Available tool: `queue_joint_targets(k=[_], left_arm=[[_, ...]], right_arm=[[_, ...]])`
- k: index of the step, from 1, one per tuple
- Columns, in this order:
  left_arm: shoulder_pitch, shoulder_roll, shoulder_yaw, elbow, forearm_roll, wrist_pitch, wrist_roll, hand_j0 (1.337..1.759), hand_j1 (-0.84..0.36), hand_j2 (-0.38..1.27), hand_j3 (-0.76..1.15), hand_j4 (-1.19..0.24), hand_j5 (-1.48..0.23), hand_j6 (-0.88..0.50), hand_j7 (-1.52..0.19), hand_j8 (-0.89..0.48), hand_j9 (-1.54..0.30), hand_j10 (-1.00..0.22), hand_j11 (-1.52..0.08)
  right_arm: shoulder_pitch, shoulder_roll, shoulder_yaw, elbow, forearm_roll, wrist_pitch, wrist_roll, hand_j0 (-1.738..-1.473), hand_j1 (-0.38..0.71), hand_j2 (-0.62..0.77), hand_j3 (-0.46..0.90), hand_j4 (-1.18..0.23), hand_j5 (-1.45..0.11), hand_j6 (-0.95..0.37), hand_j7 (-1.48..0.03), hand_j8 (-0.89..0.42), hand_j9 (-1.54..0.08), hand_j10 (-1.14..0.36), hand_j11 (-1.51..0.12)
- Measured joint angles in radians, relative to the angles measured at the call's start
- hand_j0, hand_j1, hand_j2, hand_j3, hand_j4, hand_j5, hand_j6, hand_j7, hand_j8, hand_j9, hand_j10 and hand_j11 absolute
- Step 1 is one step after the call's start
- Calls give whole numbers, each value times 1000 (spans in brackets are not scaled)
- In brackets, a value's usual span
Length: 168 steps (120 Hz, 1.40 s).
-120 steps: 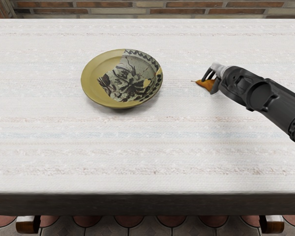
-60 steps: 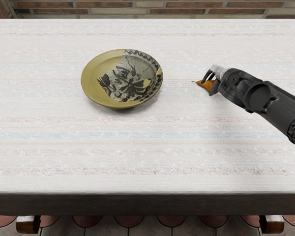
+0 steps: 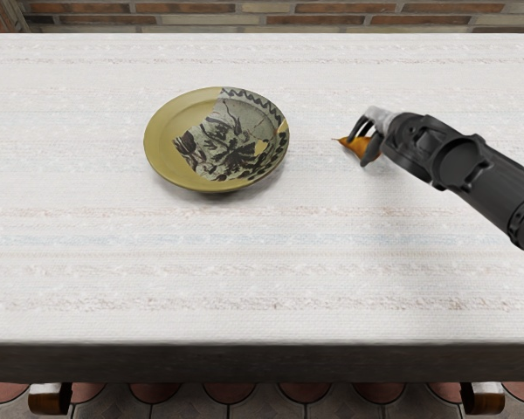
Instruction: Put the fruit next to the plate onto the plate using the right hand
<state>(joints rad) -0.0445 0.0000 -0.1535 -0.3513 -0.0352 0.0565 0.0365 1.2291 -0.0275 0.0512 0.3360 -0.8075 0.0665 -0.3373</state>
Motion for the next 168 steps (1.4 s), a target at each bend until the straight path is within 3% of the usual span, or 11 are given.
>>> queue_joint_targets(k=[61,102,168], left_arm=[[0,0,0,0,0,0,0,1658,326,4,0,-19,-25,-18,-25,-19,-25,-19,-25],[0,0,0,0,0,0,0,1658,326,4,0,-19,-25,-19,-25,-19,-25,-19,-25],[0,0,0,0,0,0,0,1658,326,4,0,-19,-25,-18,-25,-19,-25,-19,-25]], right_arm=[[101,27,4,3,59,14,0,-1647,261,57,-1,-645,-904,-300,-909,-365,-909,-604,-924],[126,27,5,9,81,16,0,-1646,257,52,-1,-649,-899,-303,-907,-371,-906,-608,-921],[163,27,34,236,85,16,0,-1648,264,64,-1,-640,-906,-301,-901,-358,-912,-602,-921]])
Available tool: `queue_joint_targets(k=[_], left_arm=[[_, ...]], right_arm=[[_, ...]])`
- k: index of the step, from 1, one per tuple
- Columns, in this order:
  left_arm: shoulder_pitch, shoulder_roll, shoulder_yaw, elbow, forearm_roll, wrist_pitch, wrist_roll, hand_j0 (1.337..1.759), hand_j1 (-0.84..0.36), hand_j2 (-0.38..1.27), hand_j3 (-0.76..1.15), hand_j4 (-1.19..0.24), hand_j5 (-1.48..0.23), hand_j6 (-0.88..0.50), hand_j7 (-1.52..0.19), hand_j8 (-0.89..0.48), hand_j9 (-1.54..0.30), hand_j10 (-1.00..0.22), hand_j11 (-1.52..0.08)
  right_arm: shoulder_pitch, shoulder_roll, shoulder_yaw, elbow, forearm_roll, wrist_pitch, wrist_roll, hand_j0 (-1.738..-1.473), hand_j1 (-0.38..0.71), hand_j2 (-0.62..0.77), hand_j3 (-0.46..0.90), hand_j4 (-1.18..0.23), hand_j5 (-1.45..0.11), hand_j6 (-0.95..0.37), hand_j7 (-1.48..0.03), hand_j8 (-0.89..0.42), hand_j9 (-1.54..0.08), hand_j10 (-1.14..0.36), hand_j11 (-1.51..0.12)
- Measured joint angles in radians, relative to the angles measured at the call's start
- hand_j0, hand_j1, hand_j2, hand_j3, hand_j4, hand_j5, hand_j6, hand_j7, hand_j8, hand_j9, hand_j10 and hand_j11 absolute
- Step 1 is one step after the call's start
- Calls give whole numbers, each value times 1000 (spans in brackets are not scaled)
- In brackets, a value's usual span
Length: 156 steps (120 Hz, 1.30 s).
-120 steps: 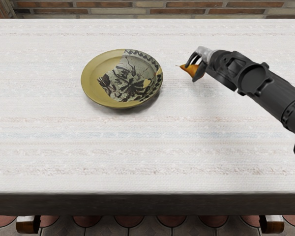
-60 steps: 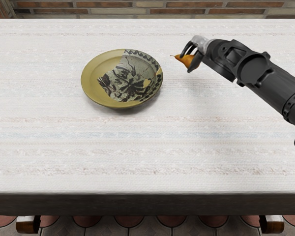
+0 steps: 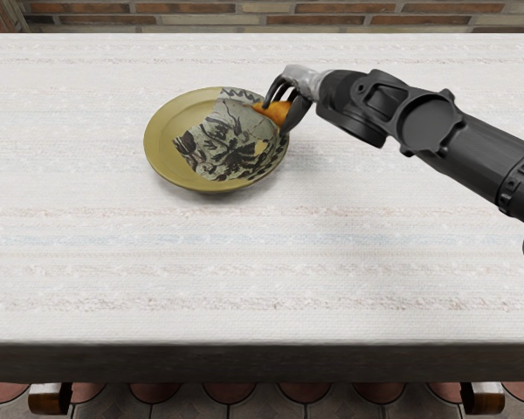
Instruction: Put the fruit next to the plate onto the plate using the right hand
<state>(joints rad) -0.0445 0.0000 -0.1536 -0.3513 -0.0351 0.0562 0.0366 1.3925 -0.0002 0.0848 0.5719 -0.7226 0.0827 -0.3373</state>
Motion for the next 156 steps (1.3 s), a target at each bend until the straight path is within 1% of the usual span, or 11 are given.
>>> queue_joint_targets(k=[13,37,42,57,79,93,112,119,126,134,156], left_arm=[[0,0,0,0,0,0,0,1658,326,4,0,-19,-25,-18,-25,-19,-25,-19,-25],[0,0,0,0,0,0,0,1658,326,4,0,-19,-25,-18,-25,-19,-25,-19,-25],[0,0,0,0,0,0,0,1658,326,4,0,-19,-25,-19,-25,-19,-25,-19,-25],[0,0,0,0,0,0,0,1658,326,4,0,-19,-25,-19,-25,-19,-25,-19,-25],[0,0,0,0,0,0,0,1658,326,4,0,-19,-25,-19,-25,-19,-25,-19,-25],[0,0,0,0,0,0,0,1658,326,4,0,-19,-25,-19,-25,-19,-25,-19,-25],[0,0,0,0,0,0,0,1658,326,4,0,-19,-25,-19,-25,-19,-25,-19,-25],[0,0,0,0,0,0,0,1658,326,4,0,-19,-25,-19,-25,-19,-25,-19,-25],[0,0,0,0,0,0,0,1658,326,4,0,-19,-25,-19,-25,-19,-25,-19,-25],[0,0,0,0,0,0,0,1658,326,4,0,-19,-25,-19,-25,-19,-25,-19,-25],[0,0,0,0,0,0,0,1658,326,3,0,-19,-24,-19,-25,-19,-25,-19,-25]], right_arm=[[1,0,3,41,1,1,1,-1649,267,71,0,-639,-909,-302,-900,-355,-912,-601,-920],[-2,0,10,72,-1,0,22,-1649,258,50,-1,-653,-868,-314,-871,-377,-876,-612,-887],[-3,0,11,77,-1,-2,34,-1651,191,33,0,-622,-754,-293,-757,-346,-760,-602,-770],[-6,0,14,85,-2,-4,114,-1654,-57,18,0,-346,-408,-159,-411,-188,-411,-359,-417],[-19,0,14,88,0,14,164,-1656,-230,8,0,-142,-166,-66,-167,-77,-168,-147,-170],[-42,0,12,86,3,65,290,-1657,-282,5,0,-80,-94,-38,-94,-44,-95,-83,-96],[-65,0,12,86,4,164,572,-1658,-319,3,0,-38,-43,-18,-43,-21,-44,-39,-44],[-70,0,12,86,4,227,646,-1658,-326,2,0,-29,-33,-14,-33,-16,-33,-29,-33],[-73,0,13,87,4,292,688,-1658,-332,2,0,-22,-25,-11,-25,-12,-25,-22,-25],[-80,0,45,87,6,392,717,-1658,-337,2,0,-16,-18,-9,-18,-9,-18,-16,-18],[-147,0,205,88,16,505,745,-1658,-345,2,0,-7,-7,-5,-7,-5,-7,-7,-7]])
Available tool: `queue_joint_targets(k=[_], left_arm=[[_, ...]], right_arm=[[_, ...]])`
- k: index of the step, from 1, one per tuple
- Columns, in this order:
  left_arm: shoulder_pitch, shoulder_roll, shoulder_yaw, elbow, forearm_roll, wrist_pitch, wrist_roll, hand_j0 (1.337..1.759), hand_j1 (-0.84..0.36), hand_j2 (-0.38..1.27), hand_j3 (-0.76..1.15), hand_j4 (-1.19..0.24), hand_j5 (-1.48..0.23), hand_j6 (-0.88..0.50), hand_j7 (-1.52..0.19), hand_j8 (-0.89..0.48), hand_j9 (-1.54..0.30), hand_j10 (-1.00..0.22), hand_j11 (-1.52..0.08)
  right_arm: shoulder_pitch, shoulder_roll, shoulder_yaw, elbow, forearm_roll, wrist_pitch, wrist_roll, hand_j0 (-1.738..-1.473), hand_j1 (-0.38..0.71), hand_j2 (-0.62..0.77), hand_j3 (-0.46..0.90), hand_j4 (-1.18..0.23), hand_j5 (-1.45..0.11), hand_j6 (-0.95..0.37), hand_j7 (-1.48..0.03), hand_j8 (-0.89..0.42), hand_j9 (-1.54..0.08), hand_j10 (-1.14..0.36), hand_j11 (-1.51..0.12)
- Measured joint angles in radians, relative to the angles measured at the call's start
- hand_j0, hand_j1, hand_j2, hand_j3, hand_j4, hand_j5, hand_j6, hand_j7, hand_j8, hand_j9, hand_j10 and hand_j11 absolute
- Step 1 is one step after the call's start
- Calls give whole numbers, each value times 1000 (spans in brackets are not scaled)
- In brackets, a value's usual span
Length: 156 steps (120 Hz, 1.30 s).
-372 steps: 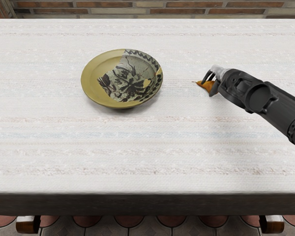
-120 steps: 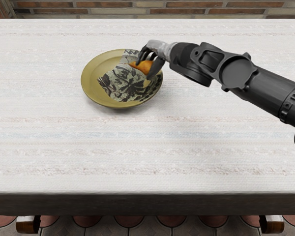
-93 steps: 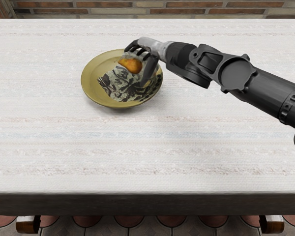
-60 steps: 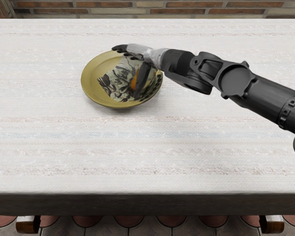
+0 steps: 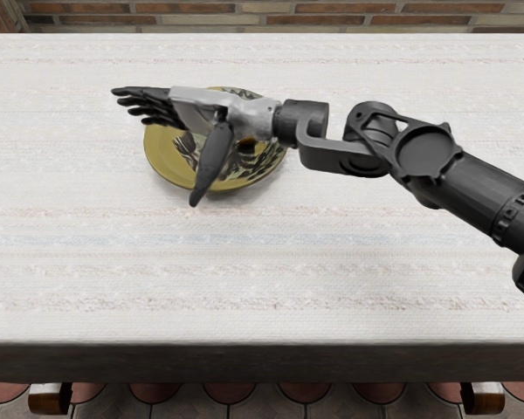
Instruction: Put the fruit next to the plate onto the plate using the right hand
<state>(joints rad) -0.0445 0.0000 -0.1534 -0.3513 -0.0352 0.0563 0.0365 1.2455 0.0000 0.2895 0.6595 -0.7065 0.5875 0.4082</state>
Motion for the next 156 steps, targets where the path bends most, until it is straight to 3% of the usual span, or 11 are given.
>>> queue_joint_targets(k=[19,55,85,95,118,156], left_arm=[[0,0,0,0,0,0,0,1658,326,4,0,-19,-25,-19,-25,-19,-25,-19,-25],[0,0,0,0,0,0,0,1658,326,3,0,-19,-25,-19,-25,-19,-25,-19,-25],[0,0,0,0,0,0,0,1658,326,4,0,-19,-25,-19,-25,-19,-25,-19,-25],[0,0,0,0,0,0,0,1658,326,4,0,-19,-25,-19,-25,-19,-25,-19,-25],[16,0,0,0,0,0,0,1658,326,4,0,-19,-25,-19,-25,-19,-25,-19,-25],[46,0,1,-1,0,0,0,1658,326,4,0,-19,-25,-19,-25,-19,-25,-19,-25]], right_arm=[[-85,0,54,1,72,18,4,-1658,-348,2,0,-4,-3,-3,-3,-2,-3,-3,-3],[-163,-50,70,2,158,23,5,-1658,-349,2,0,-1,-1,-1,-1,-1,-1,-1,-1],[-207,-162,90,3,182,23,5,-1658,-349,2,0,-1,0,-1,0,0,0,0,0],[-238,-228,118,43,183,23,5,-1658,-349,2,0,-1,0,0,0,0,0,0,0],[-330,-358,184,109,183,23,5,-1658,-349,2,0,0,0,0,0,0,0,0,0],[-500,-557,347,125,182,23,4,-1658,-349,3,0,0,0,0,0,0,0,0,0]])
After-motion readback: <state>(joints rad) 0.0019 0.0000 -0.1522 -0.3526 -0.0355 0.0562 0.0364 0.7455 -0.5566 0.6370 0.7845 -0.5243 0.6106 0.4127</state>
